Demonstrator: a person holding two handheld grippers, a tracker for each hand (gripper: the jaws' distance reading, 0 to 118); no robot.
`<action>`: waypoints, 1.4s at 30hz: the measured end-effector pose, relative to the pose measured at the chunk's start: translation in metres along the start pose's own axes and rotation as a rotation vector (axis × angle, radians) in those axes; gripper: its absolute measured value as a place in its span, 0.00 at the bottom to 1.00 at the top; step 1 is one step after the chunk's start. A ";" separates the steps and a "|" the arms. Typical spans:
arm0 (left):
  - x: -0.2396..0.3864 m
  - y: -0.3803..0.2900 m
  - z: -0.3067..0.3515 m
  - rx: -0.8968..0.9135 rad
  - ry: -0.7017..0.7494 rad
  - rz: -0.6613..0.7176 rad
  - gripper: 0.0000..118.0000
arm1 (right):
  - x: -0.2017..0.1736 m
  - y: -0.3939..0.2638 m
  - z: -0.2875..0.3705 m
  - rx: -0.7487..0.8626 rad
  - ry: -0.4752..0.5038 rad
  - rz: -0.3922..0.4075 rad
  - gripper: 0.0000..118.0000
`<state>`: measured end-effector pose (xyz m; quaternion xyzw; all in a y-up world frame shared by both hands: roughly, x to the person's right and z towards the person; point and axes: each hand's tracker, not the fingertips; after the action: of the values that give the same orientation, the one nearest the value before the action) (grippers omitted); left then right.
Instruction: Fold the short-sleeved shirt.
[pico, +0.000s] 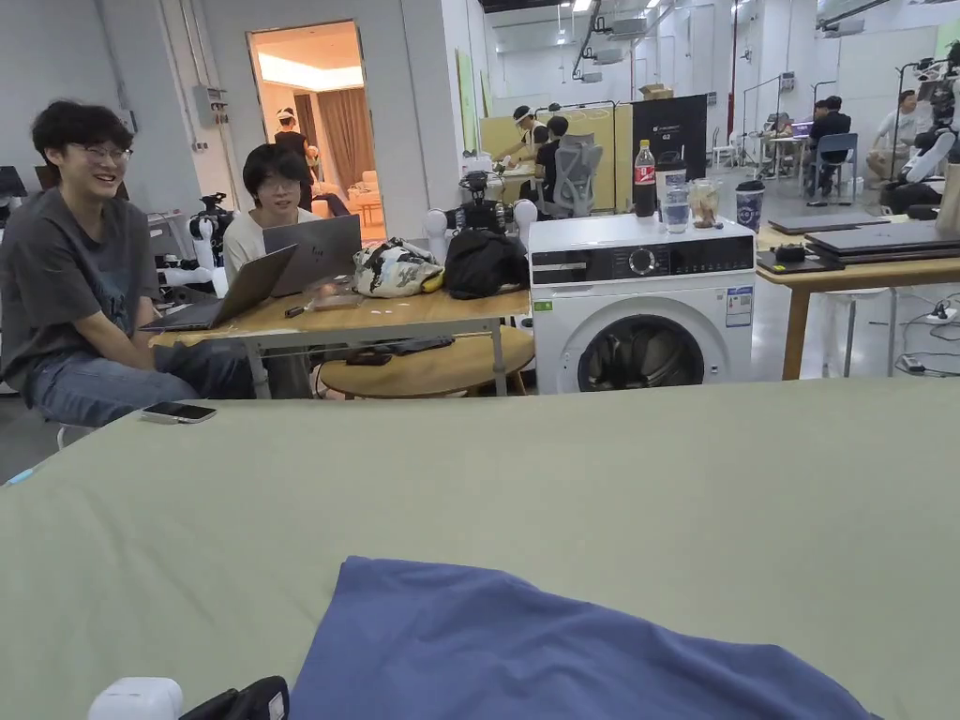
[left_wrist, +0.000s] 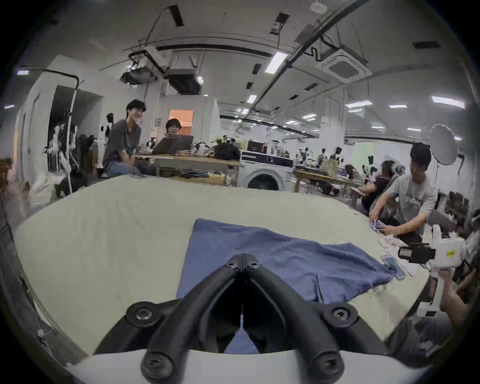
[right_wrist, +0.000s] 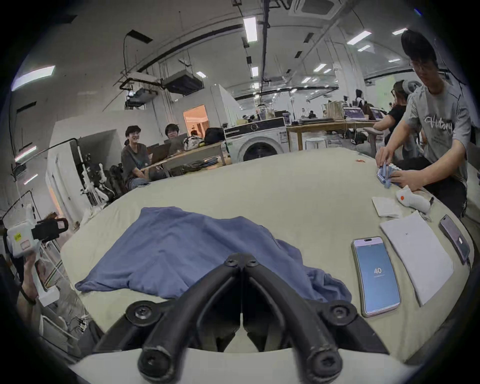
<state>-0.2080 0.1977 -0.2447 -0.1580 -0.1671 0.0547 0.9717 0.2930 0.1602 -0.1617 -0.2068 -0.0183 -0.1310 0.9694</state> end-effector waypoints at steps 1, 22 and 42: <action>-0.002 -0.001 0.000 -0.005 0.011 -0.001 0.00 | 0.001 -0.001 0.000 0.002 0.004 -0.006 0.00; -0.017 -0.001 -0.035 -0.142 -0.024 0.046 0.01 | 0.011 -0.008 -0.008 -0.027 0.011 -0.036 0.00; -0.097 0.087 -0.376 -0.499 0.146 0.055 0.75 | 0.056 0.001 -0.027 -0.095 -0.117 -0.154 0.00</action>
<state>-0.1747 0.1561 -0.6394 -0.4007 -0.1004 0.0265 0.9103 0.3466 0.1362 -0.1812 -0.2579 -0.0844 -0.1935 0.9428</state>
